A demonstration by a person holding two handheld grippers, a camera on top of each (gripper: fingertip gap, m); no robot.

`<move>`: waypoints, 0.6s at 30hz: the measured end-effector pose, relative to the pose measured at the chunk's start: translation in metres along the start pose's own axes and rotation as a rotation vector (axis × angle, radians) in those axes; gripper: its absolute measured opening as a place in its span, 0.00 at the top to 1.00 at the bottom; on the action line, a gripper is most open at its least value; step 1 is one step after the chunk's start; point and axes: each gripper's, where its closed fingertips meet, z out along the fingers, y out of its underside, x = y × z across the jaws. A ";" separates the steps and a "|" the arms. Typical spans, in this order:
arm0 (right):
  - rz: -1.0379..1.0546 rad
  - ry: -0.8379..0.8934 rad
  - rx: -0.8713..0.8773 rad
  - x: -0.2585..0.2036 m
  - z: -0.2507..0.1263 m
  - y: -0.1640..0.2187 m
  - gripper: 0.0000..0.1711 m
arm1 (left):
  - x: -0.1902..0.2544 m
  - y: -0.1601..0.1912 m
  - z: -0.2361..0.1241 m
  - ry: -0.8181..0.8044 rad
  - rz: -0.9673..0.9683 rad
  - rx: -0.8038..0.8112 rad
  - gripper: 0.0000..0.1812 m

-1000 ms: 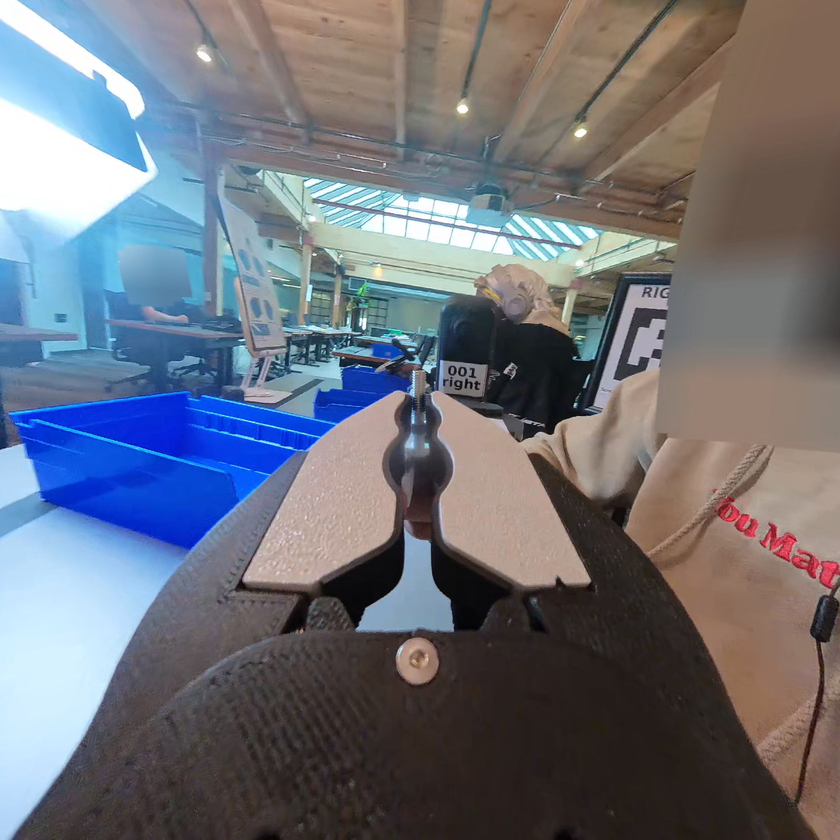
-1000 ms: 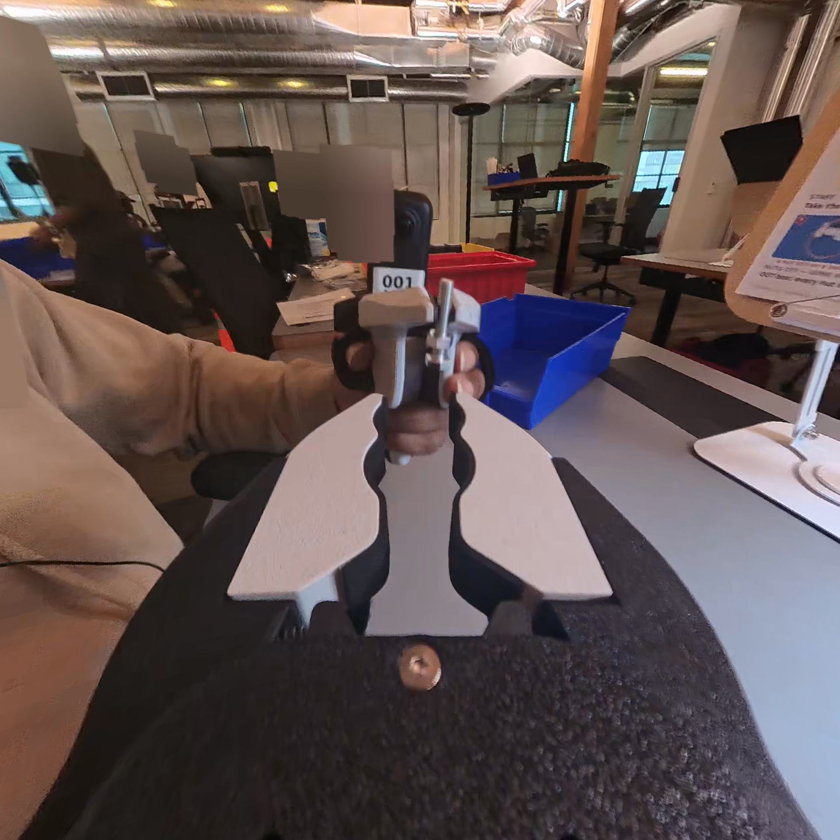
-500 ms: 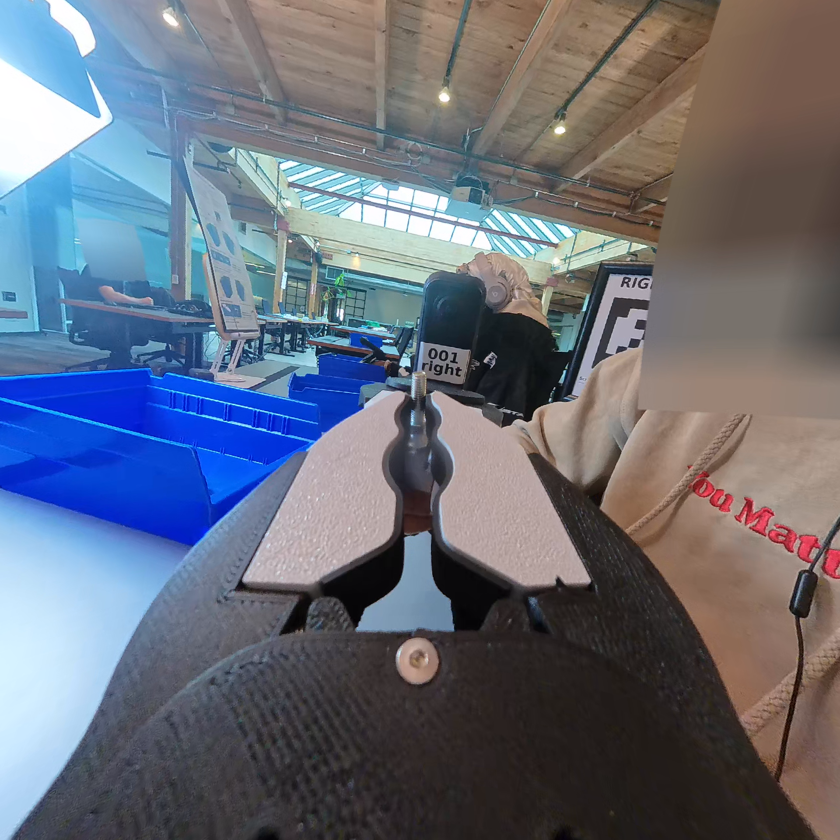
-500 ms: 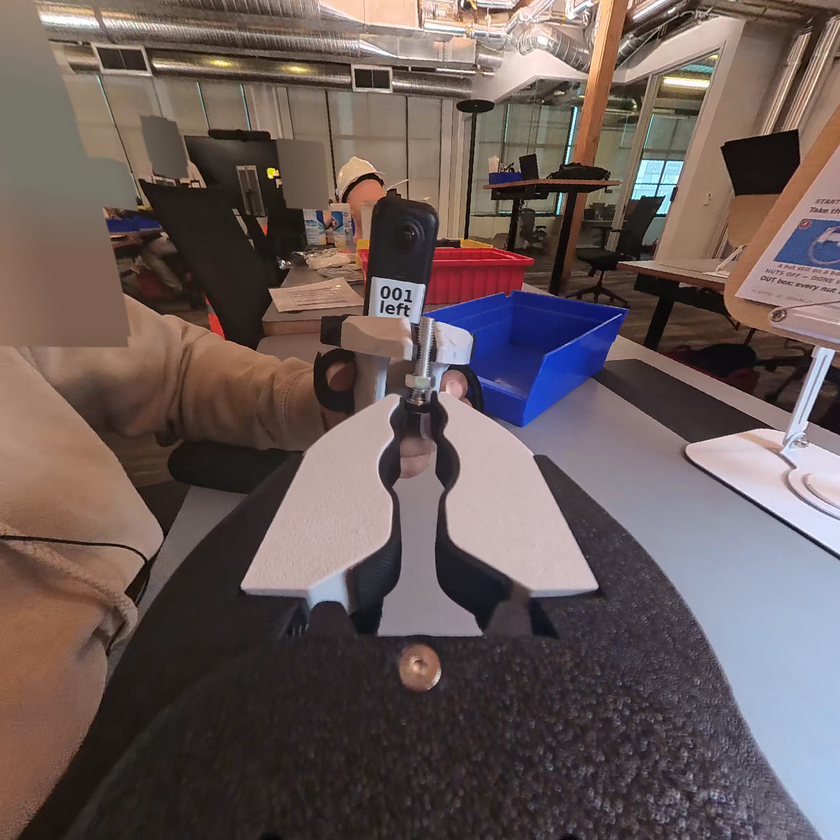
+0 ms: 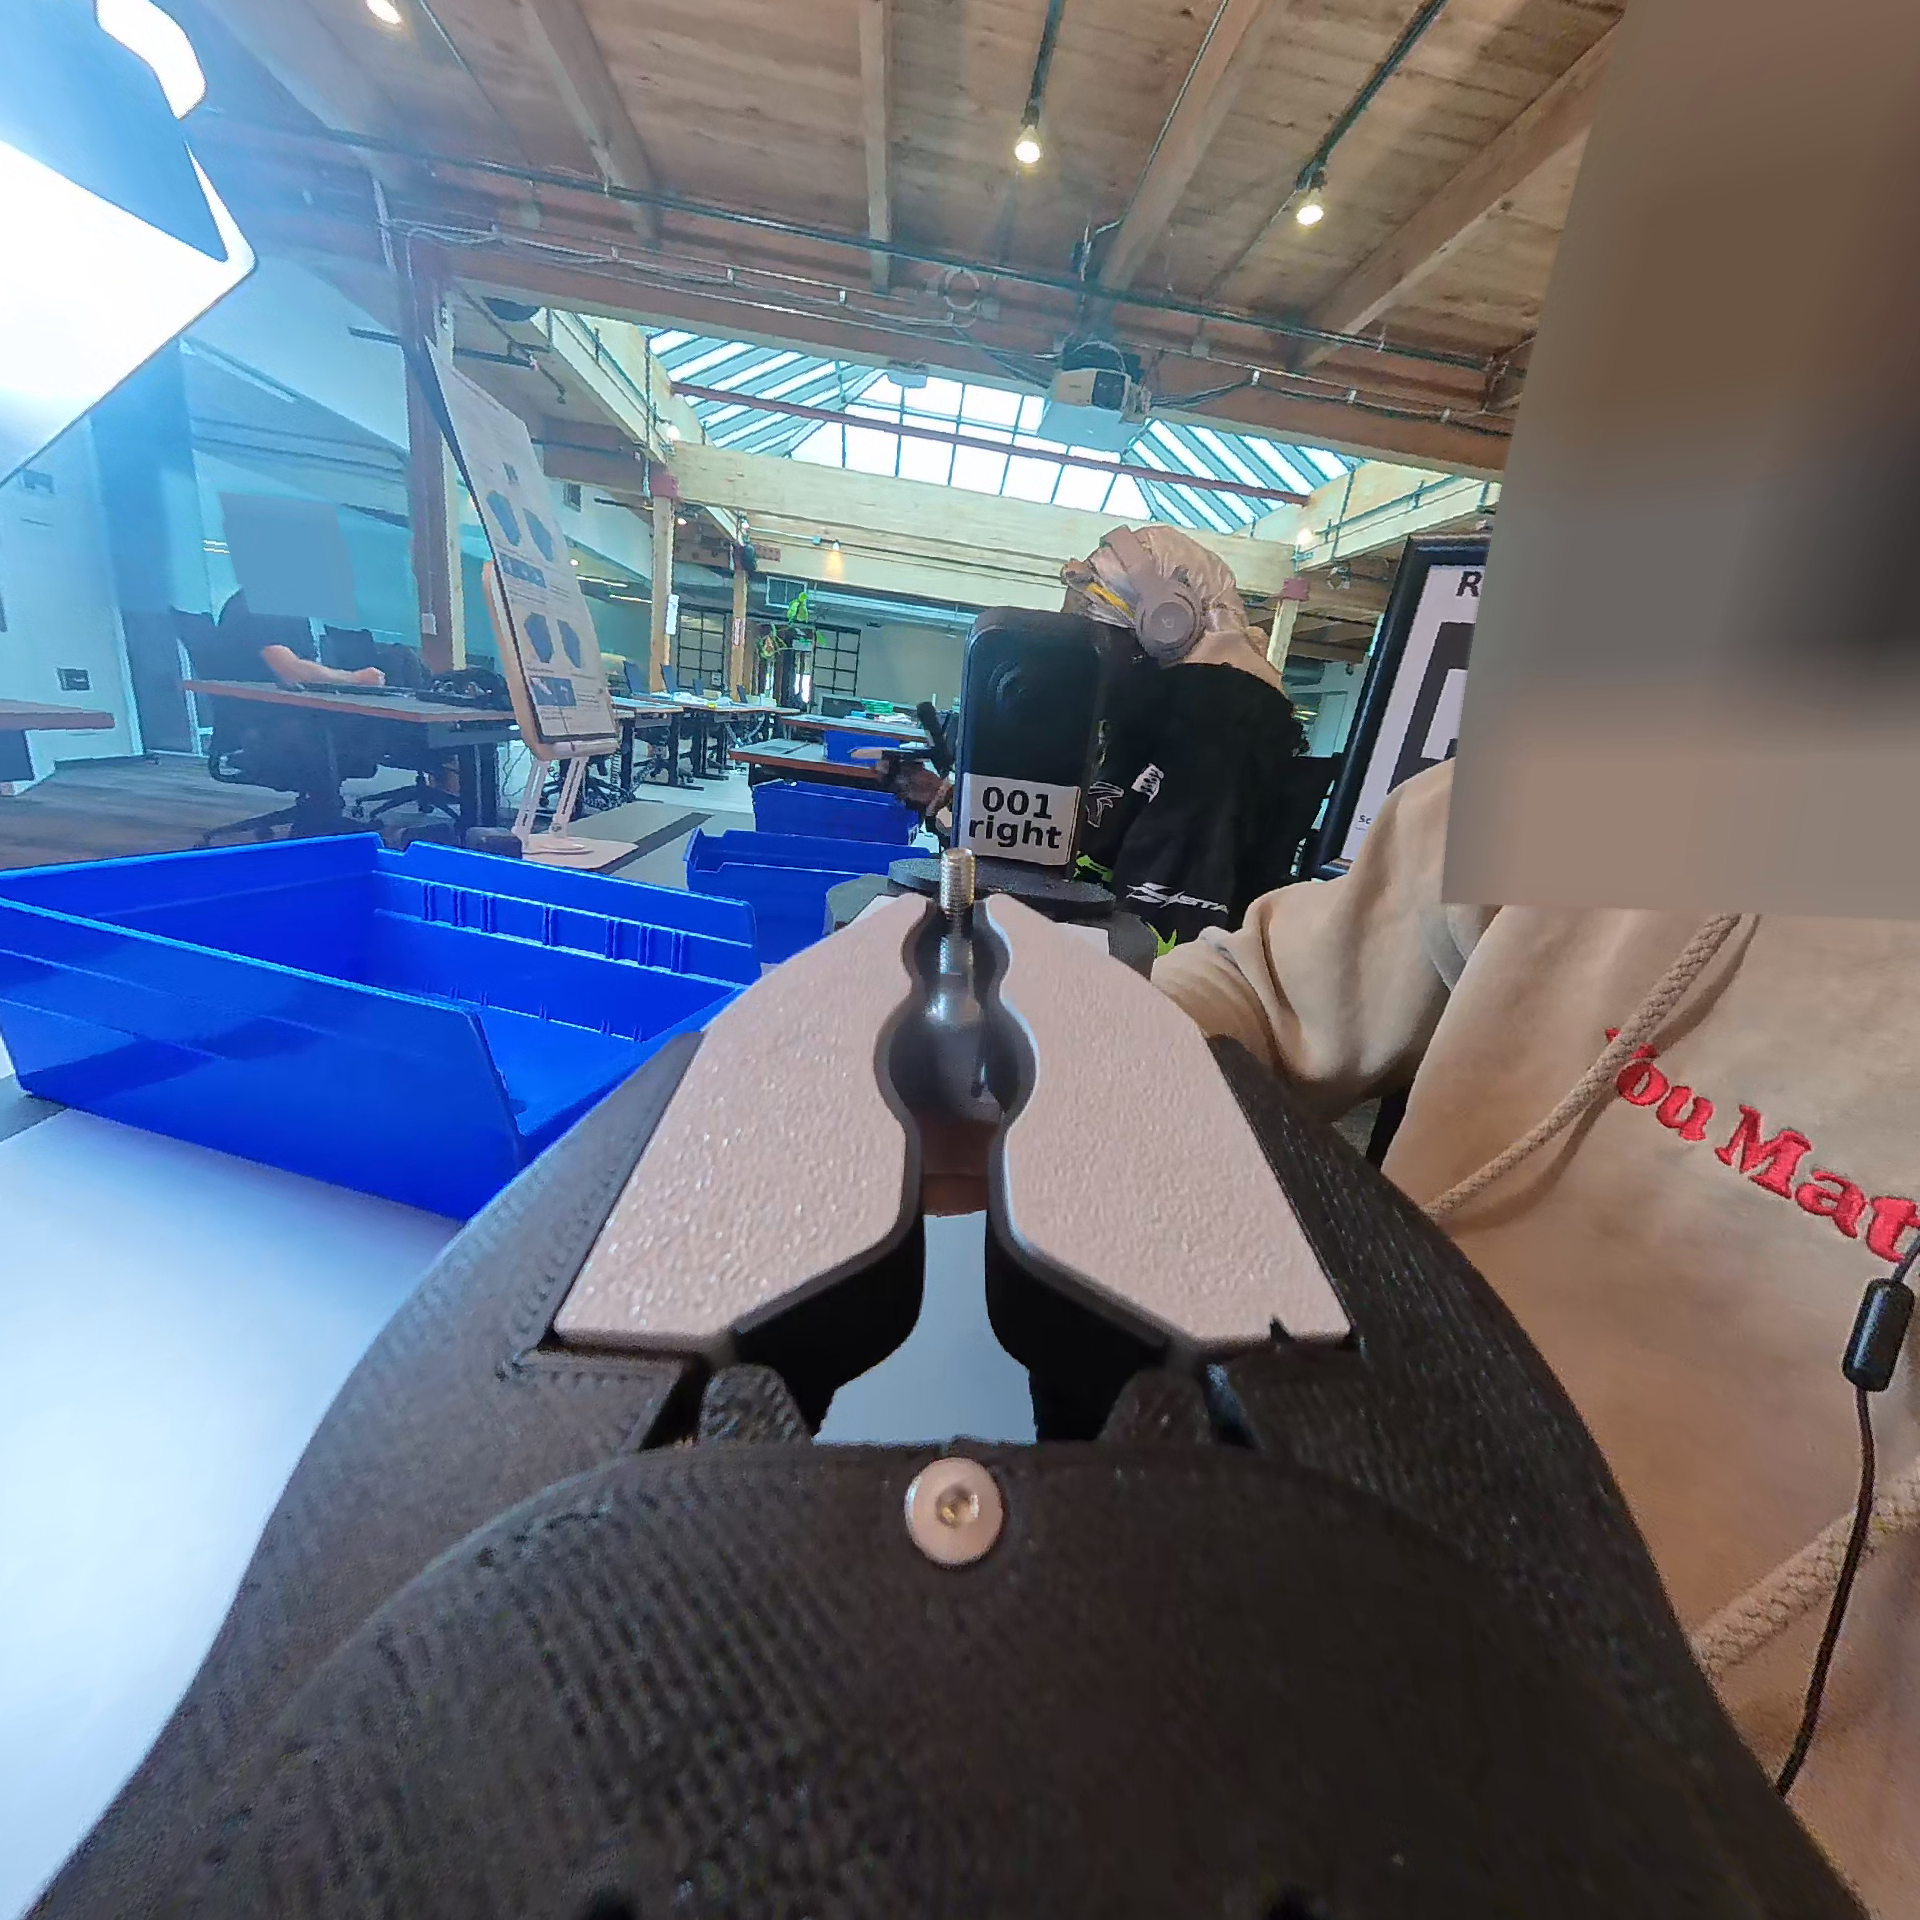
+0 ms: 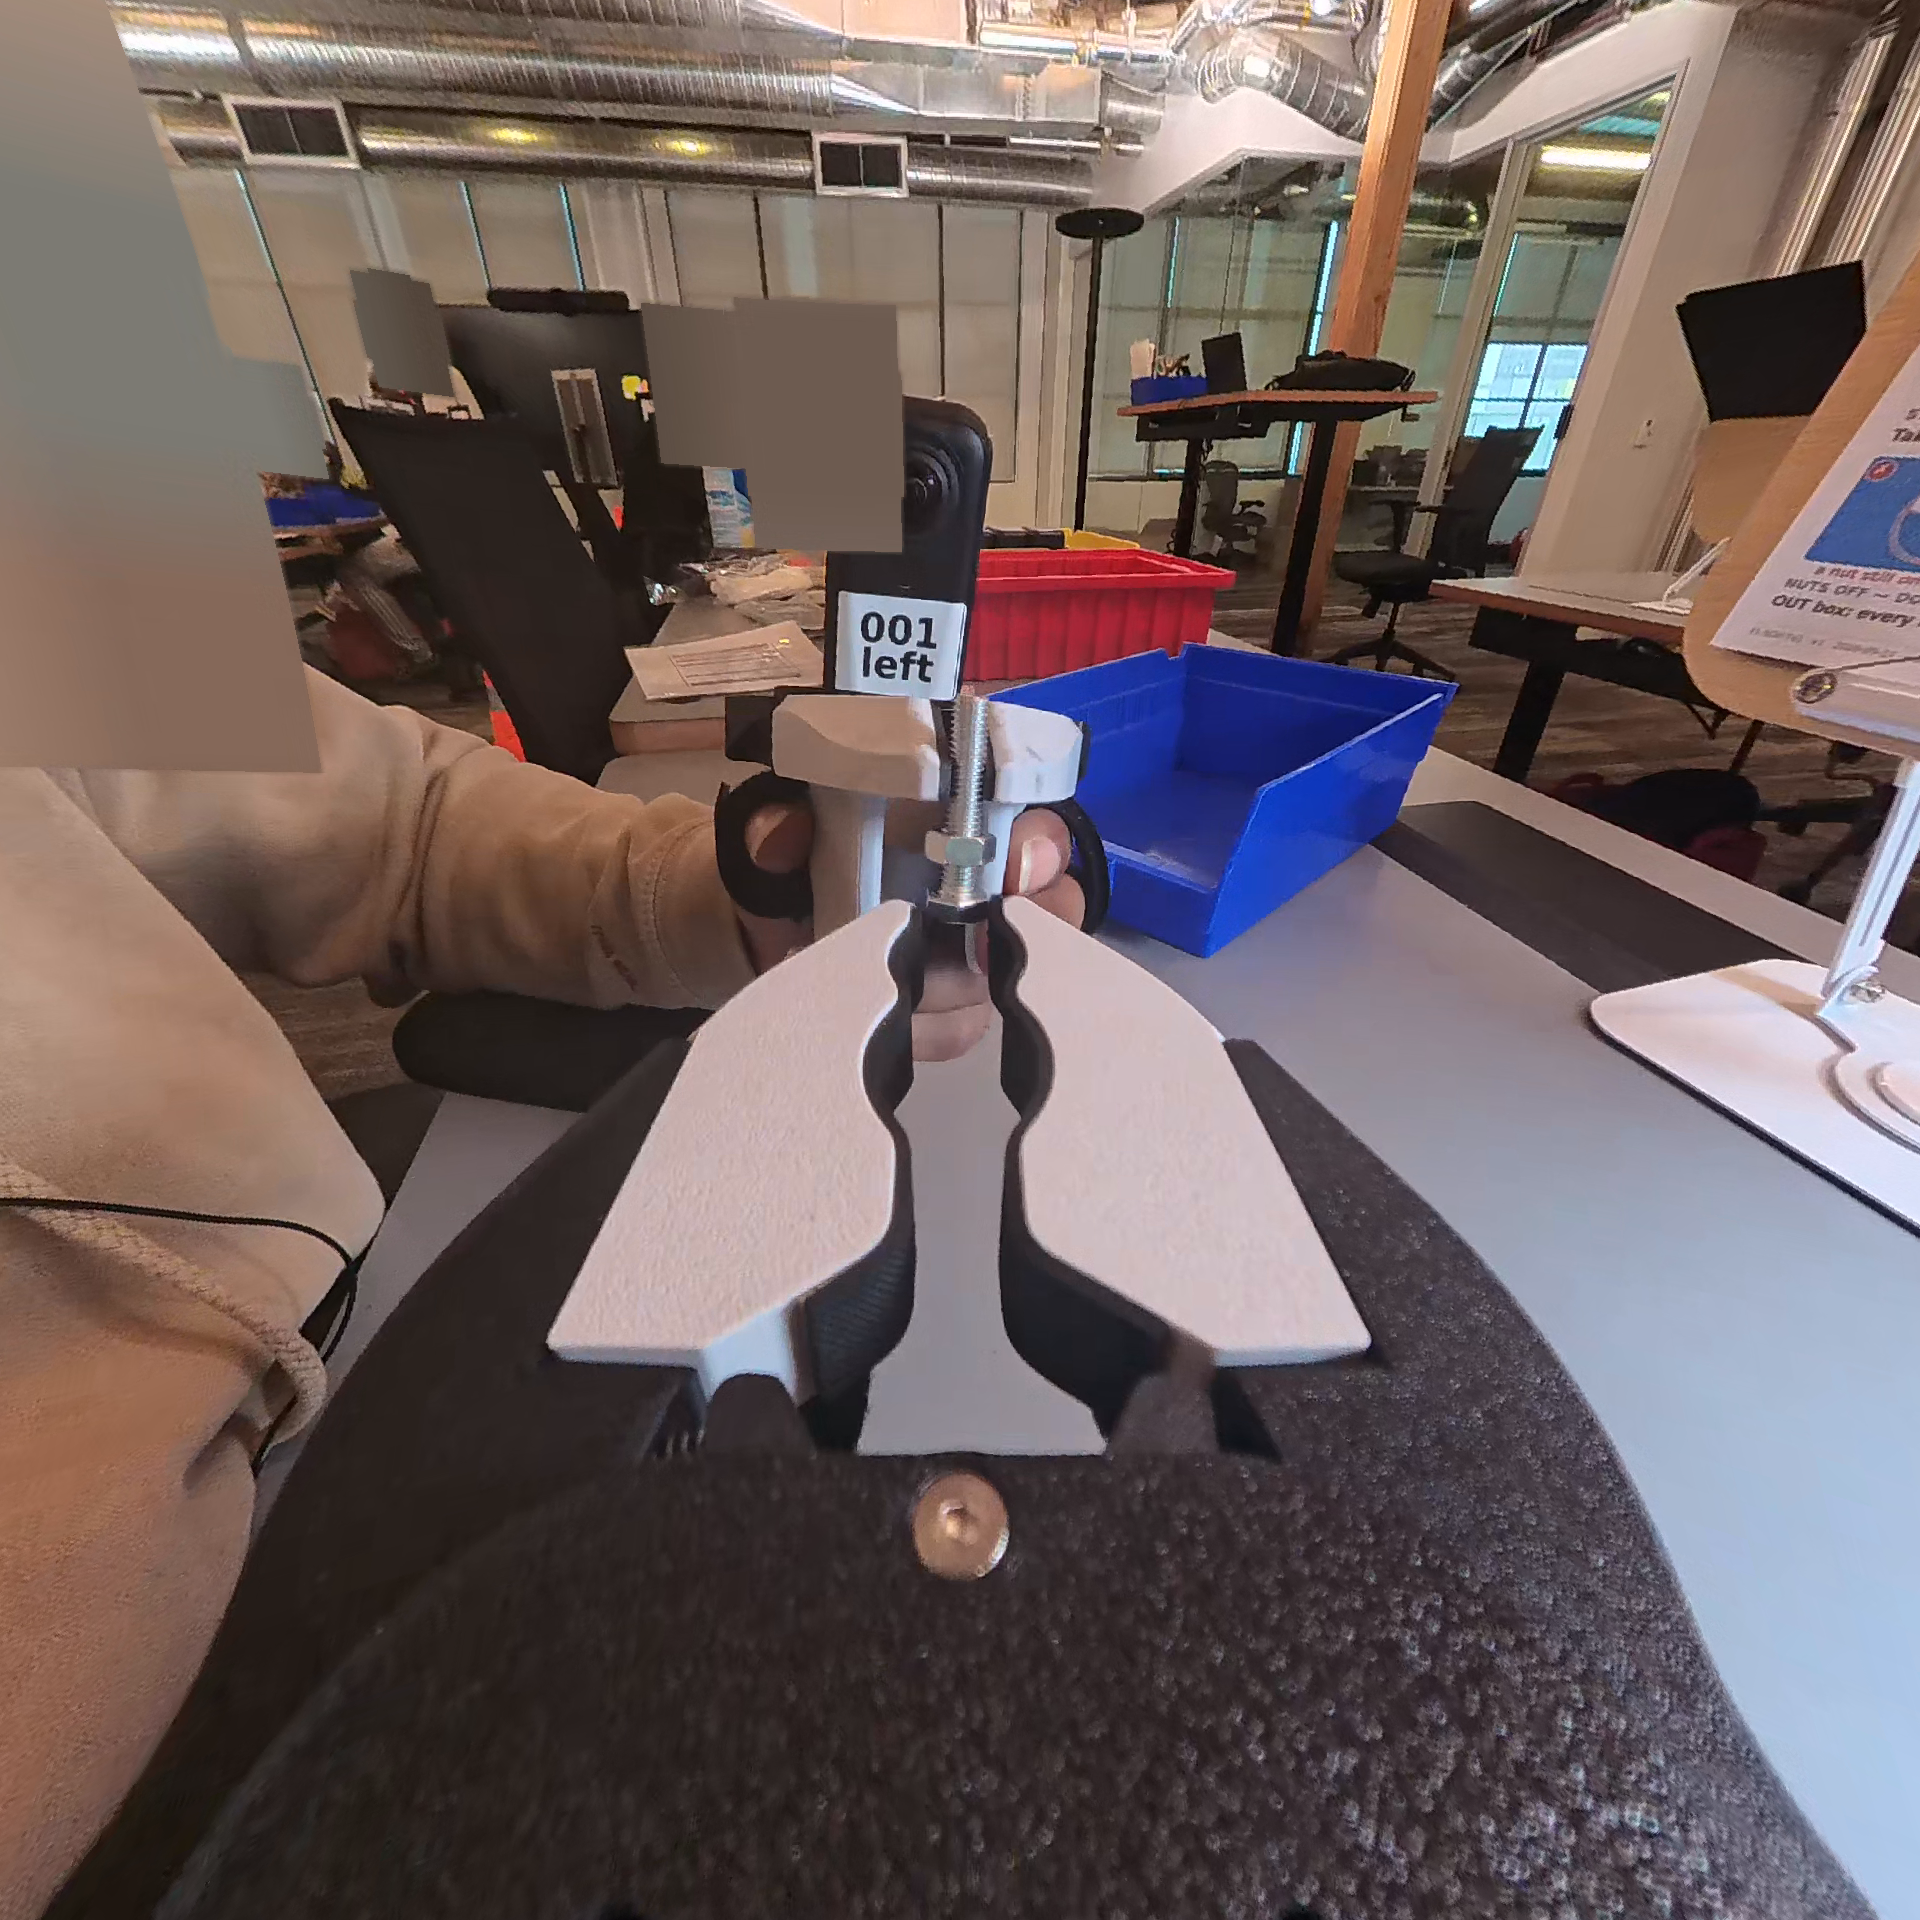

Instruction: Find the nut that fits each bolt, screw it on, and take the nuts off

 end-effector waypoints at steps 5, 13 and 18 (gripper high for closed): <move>0.005 -0.003 -0.003 -0.001 0.000 0.000 0.94 | 0.001 0.001 0.001 0.001 0.009 -0.006 0.97; 0.012 0.001 0.008 0.001 -0.002 0.000 0.94 | -0.003 0.001 0.003 -0.037 -0.002 -0.013 0.91; 0.015 0.017 0.003 0.006 -0.003 0.003 0.94 | -0.008 0.010 0.004 -0.085 0.030 -0.098 0.81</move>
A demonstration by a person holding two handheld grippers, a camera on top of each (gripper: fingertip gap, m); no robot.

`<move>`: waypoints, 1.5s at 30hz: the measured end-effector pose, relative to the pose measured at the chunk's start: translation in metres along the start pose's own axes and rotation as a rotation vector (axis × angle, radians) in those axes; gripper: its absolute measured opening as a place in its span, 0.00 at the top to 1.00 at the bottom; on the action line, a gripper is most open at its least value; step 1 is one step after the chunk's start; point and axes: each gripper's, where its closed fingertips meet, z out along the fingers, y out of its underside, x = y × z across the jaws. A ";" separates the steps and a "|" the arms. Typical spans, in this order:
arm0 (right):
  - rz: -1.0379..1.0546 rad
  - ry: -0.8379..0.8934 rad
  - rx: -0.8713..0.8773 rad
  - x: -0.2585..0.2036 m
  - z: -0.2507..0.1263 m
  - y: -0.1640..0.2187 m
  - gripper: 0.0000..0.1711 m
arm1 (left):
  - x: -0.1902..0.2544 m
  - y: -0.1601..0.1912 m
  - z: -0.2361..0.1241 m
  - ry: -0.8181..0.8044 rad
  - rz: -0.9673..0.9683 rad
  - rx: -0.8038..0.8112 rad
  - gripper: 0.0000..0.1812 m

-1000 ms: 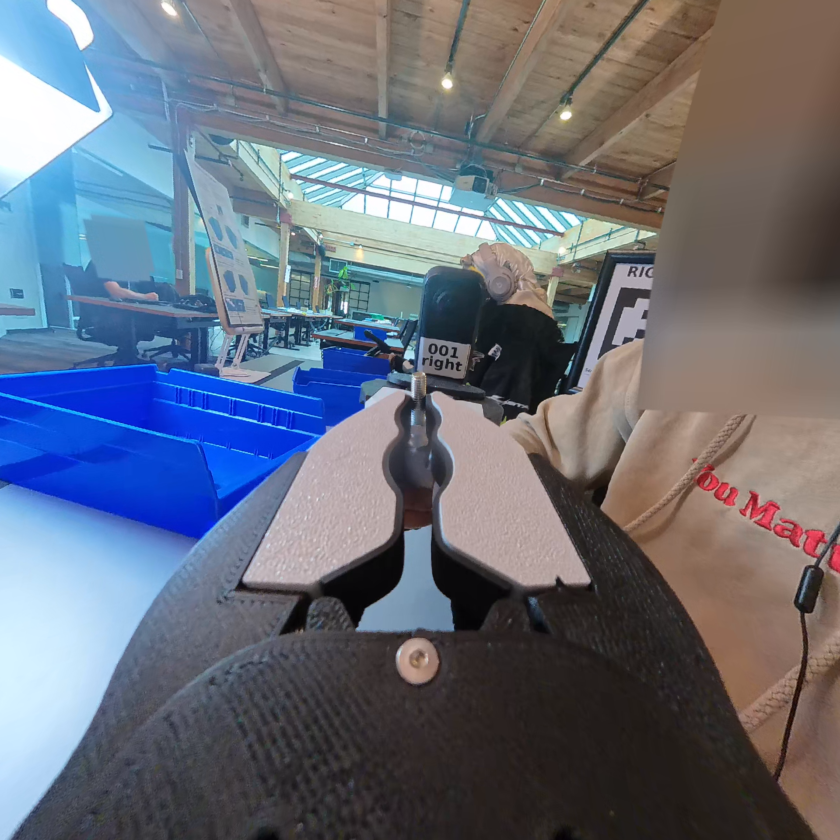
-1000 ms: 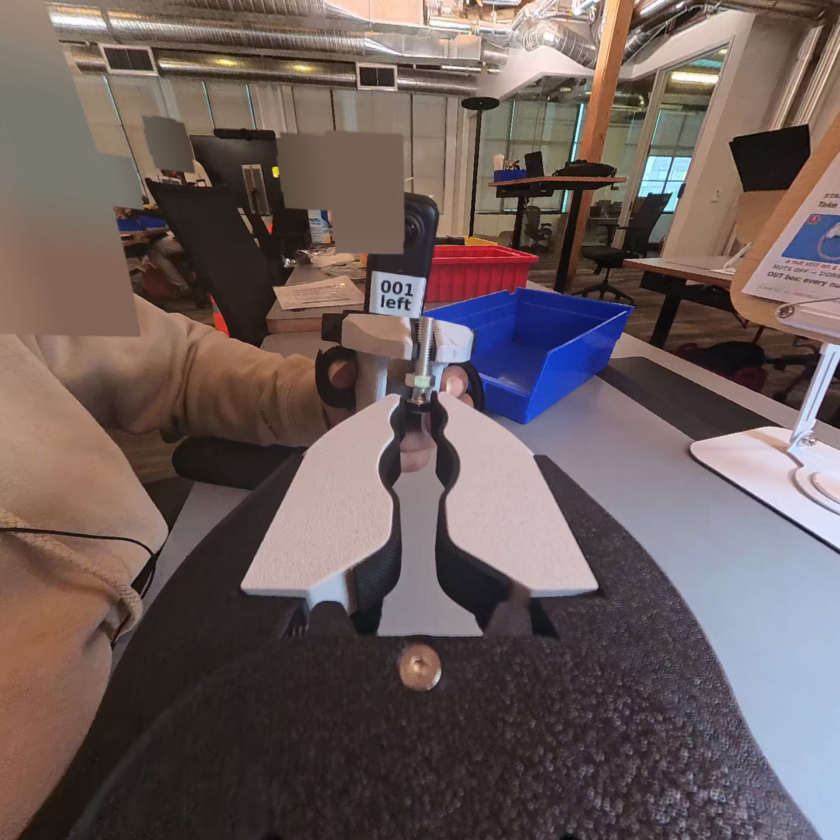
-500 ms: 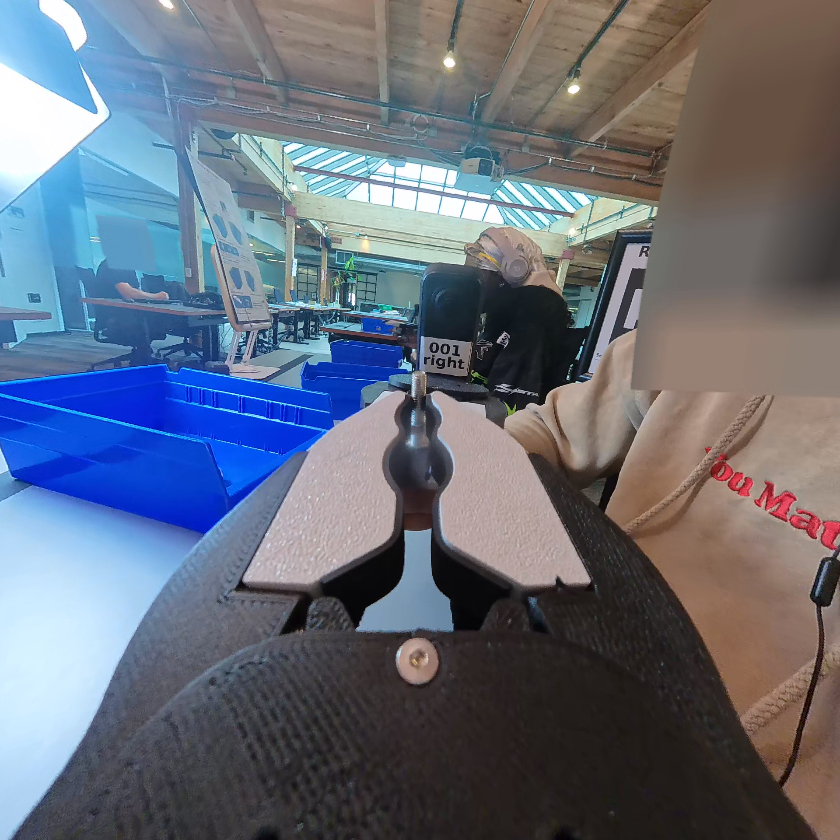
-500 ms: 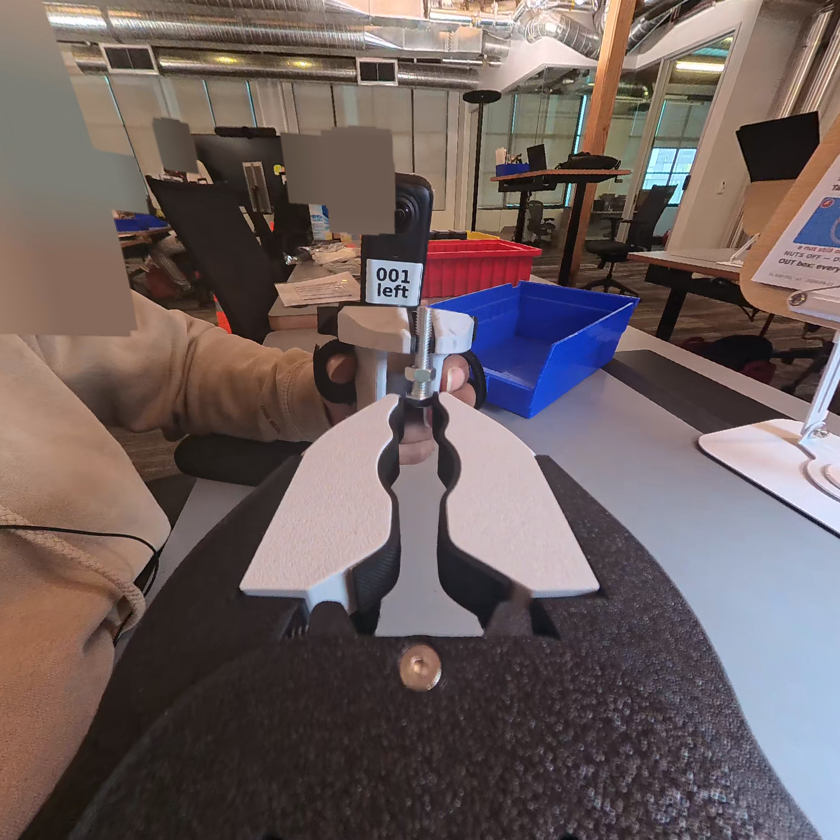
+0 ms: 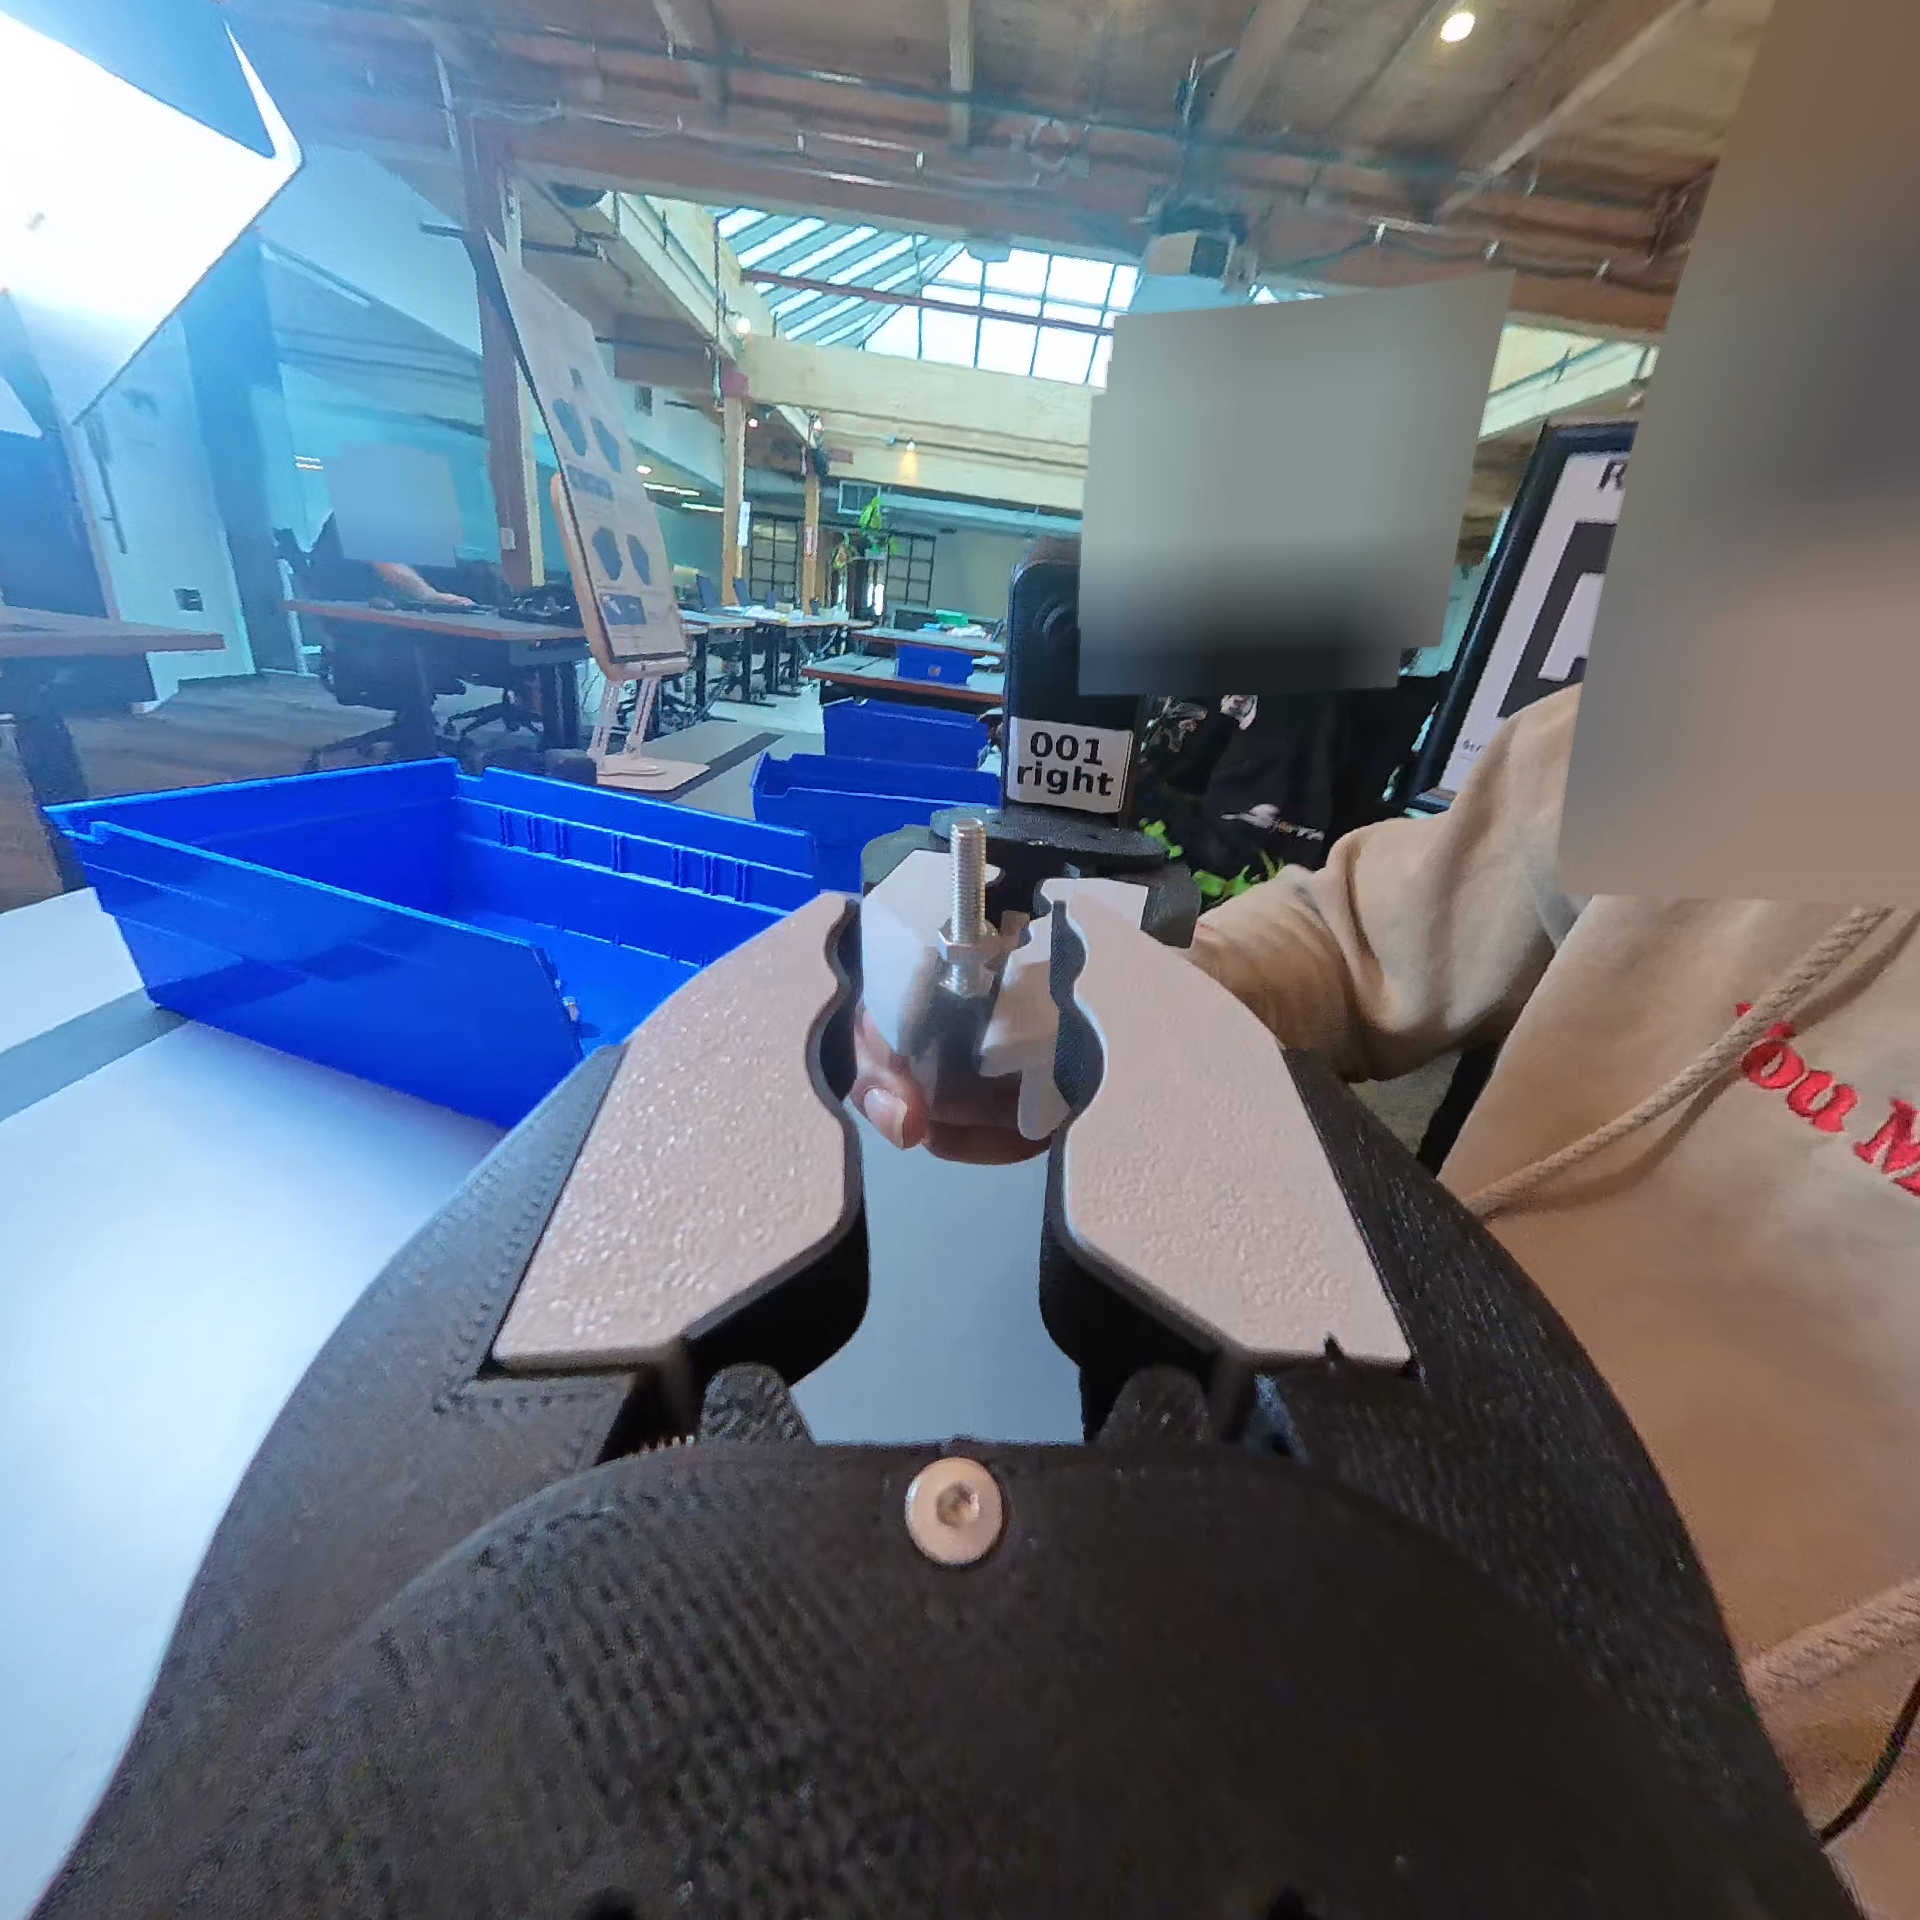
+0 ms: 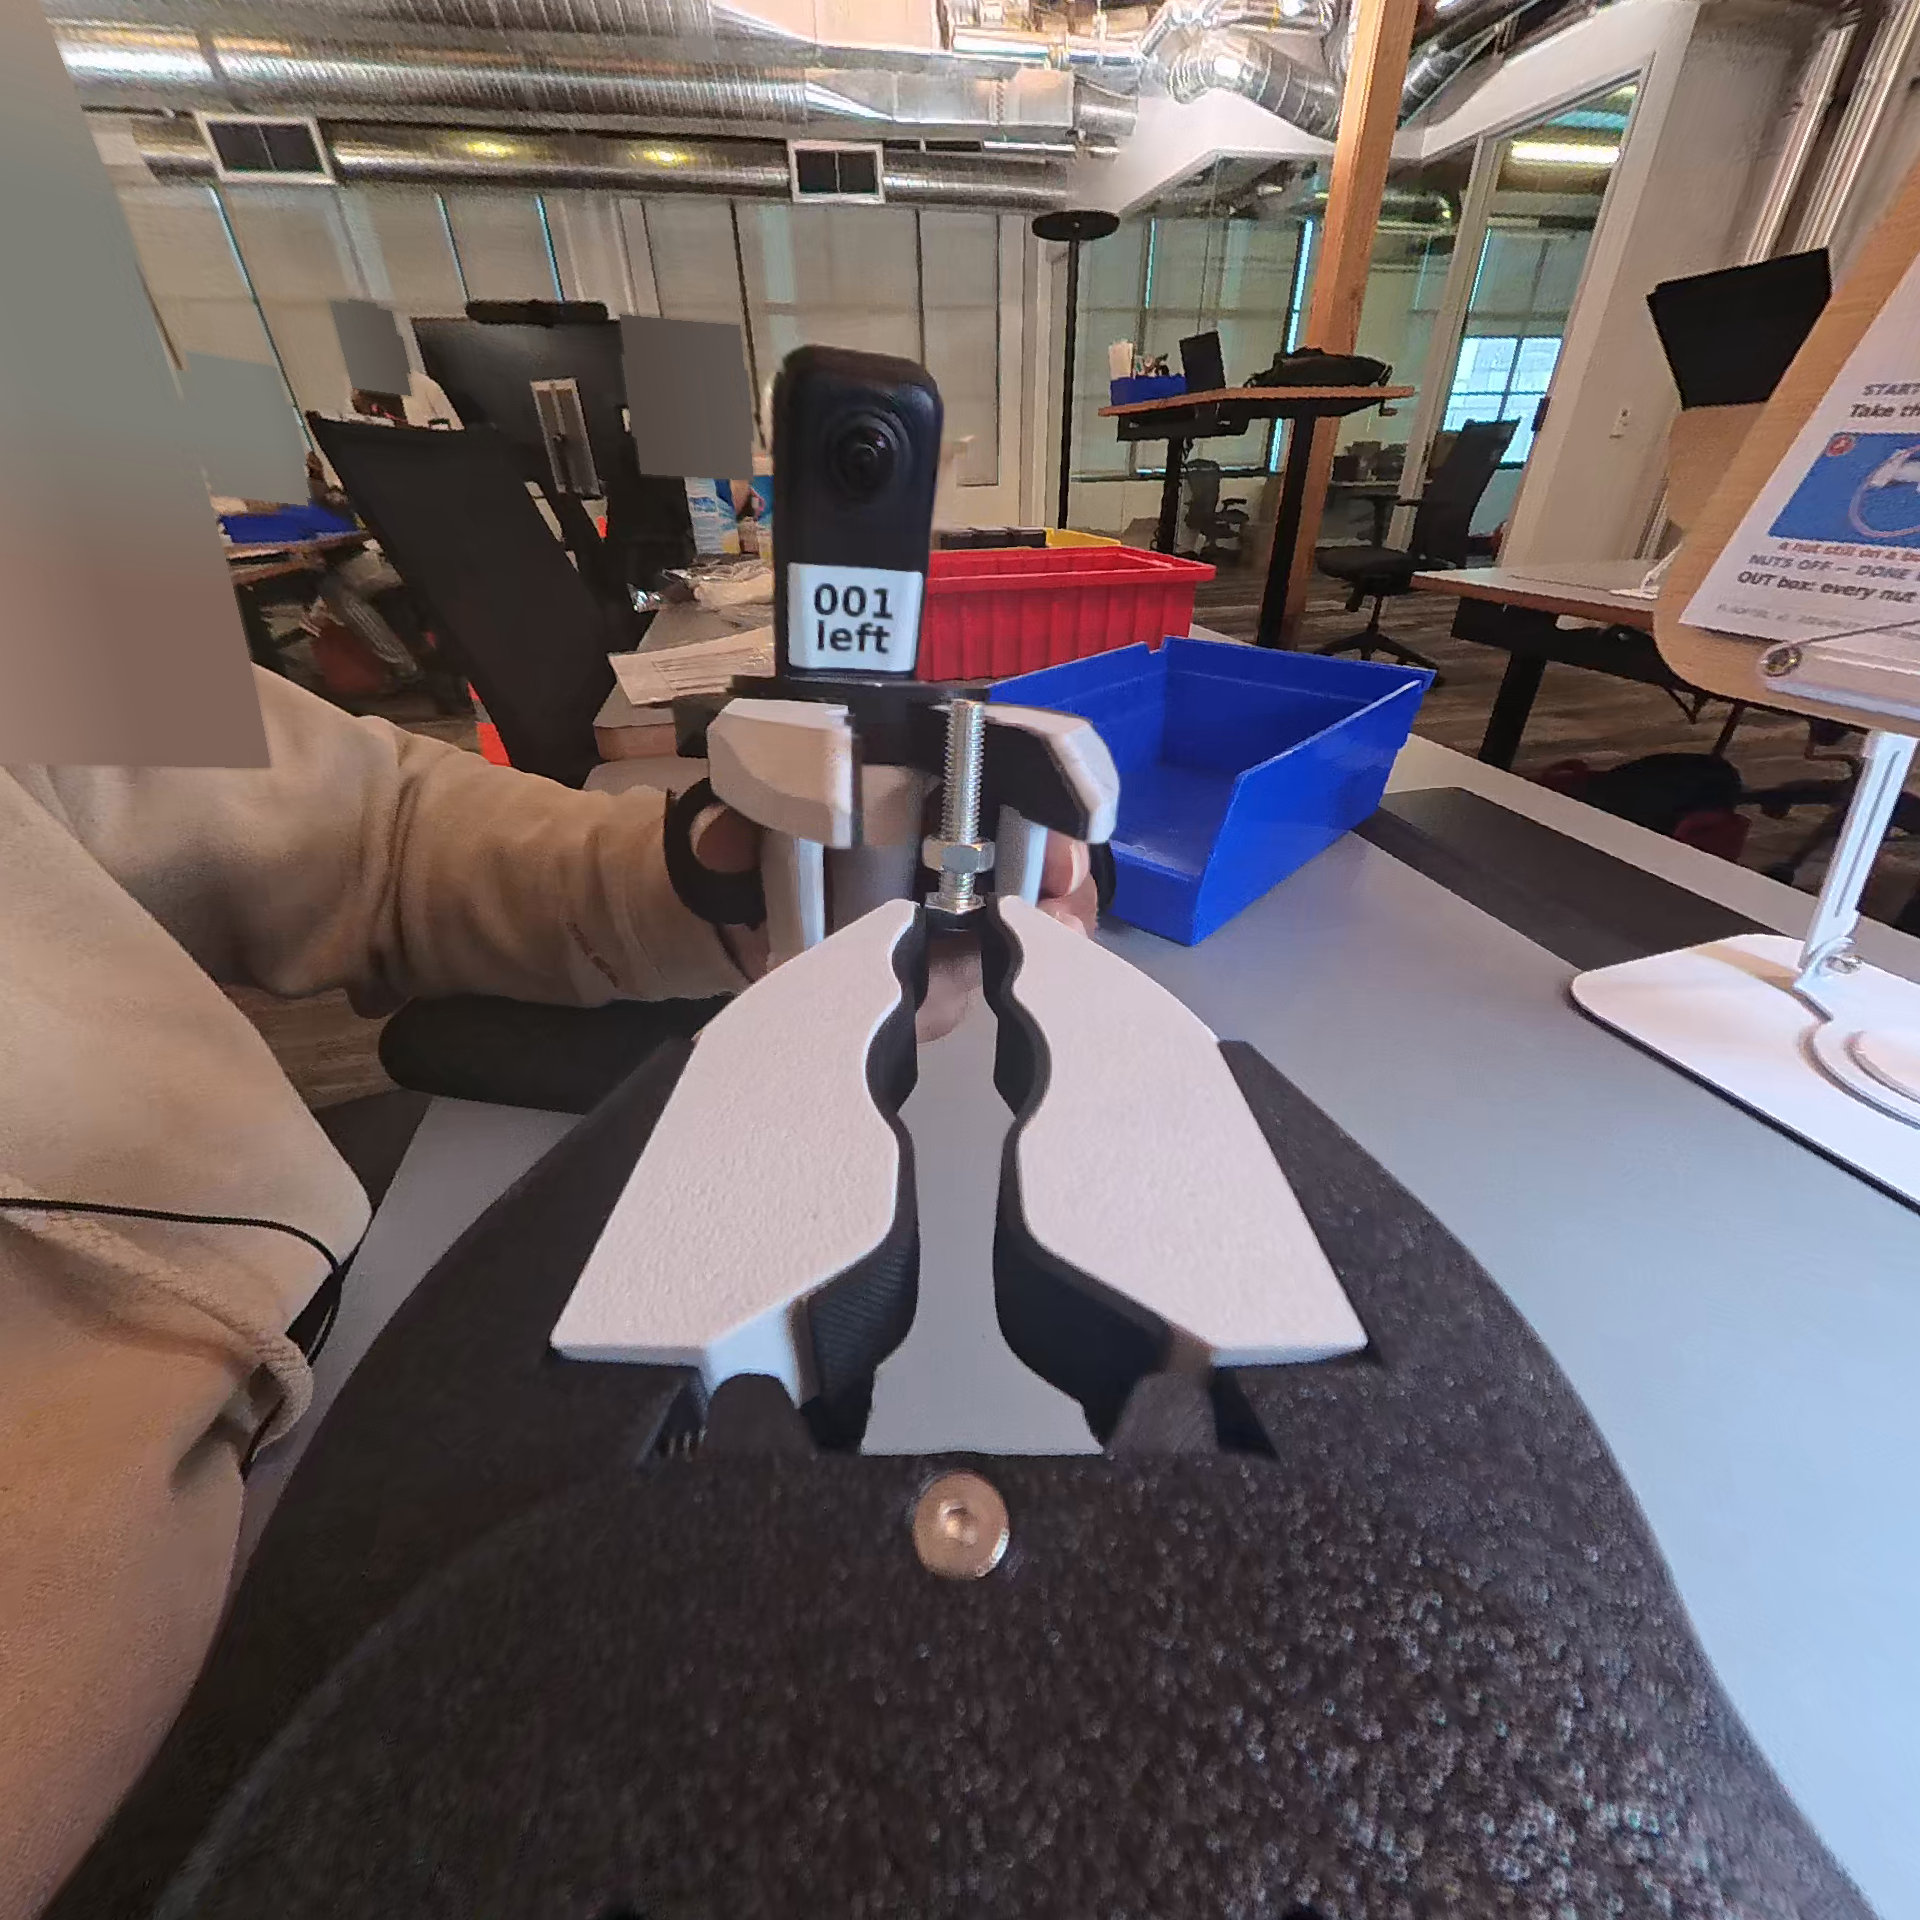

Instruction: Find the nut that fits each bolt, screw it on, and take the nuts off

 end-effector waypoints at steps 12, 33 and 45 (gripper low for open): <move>0.050 0.095 0.034 0.024 -0.008 -0.002 0.94 | -0.006 -0.002 0.001 -0.136 0.084 -0.088 0.87; 0.067 0.117 0.042 0.030 -0.008 0.001 0.94 | 0.003 0.003 0.006 -0.123 0.090 -0.149 0.98; 0.060 0.125 0.035 0.031 -0.008 0.002 0.94 | 0.001 0.009 0.009 -0.138 0.099 -0.167 0.98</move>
